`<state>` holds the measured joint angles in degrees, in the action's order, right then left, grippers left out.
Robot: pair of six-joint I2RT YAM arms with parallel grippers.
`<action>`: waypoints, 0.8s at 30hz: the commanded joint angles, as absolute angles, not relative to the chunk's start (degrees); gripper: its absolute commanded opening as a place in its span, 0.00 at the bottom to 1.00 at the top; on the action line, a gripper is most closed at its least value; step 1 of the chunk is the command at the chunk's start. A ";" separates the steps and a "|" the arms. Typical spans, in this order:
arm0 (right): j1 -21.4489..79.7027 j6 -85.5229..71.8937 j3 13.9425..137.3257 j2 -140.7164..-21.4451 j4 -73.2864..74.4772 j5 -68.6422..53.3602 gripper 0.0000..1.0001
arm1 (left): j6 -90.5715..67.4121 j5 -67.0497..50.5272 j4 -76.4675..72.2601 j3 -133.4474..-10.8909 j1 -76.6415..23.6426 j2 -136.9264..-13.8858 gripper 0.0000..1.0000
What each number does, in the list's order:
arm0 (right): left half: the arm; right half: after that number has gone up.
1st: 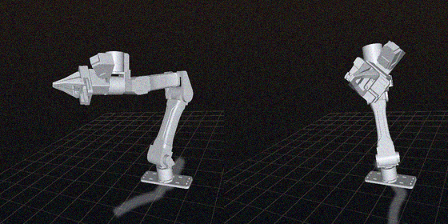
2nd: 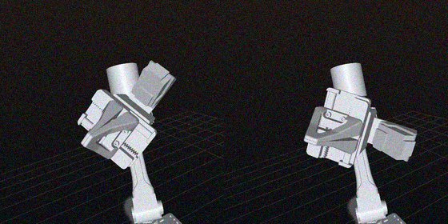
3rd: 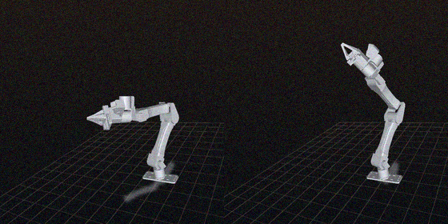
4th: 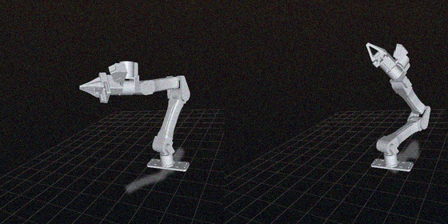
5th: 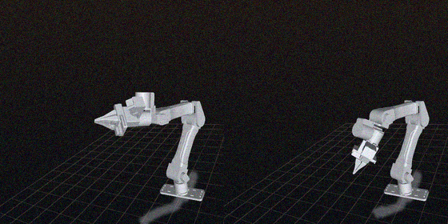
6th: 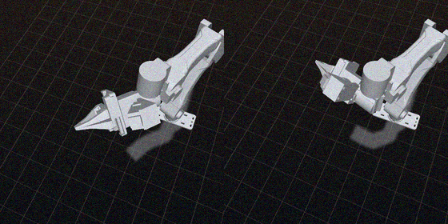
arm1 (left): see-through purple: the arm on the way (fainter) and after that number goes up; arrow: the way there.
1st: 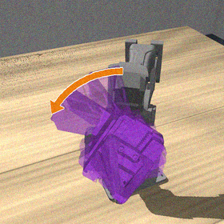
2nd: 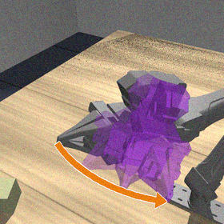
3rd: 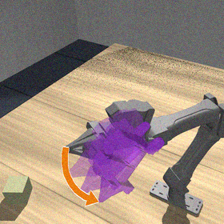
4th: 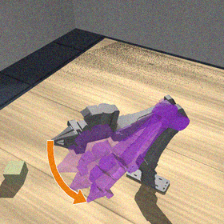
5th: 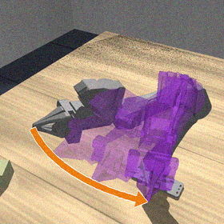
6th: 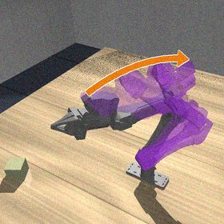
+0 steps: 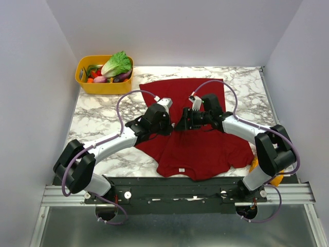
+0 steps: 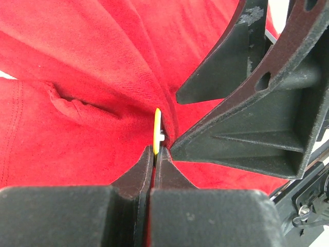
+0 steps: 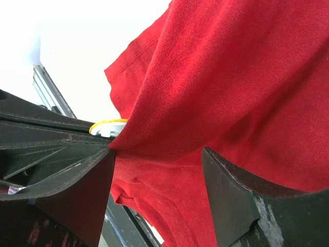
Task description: Pin the brooch onto the clothing
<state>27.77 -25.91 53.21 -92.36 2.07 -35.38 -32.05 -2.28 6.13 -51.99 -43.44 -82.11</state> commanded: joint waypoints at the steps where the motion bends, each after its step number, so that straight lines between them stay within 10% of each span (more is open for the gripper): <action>1: 28.74 -25.58 54.14 -93.60 1.23 -36.30 0.76 | -33.49 -6.15 2.73 -54.23 -43.42 -80.33 0.00; 24: 28.83 -22.68 51.59 -90.62 3.25 -30.32 0.75 | -35.07 -8.00 -0.36 -53.17 -41.84 -75.32 0.00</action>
<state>27.81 -24.49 53.06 -90.72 1.96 -33.78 -34.76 -5.21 5.72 -51.92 -41.87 -80.03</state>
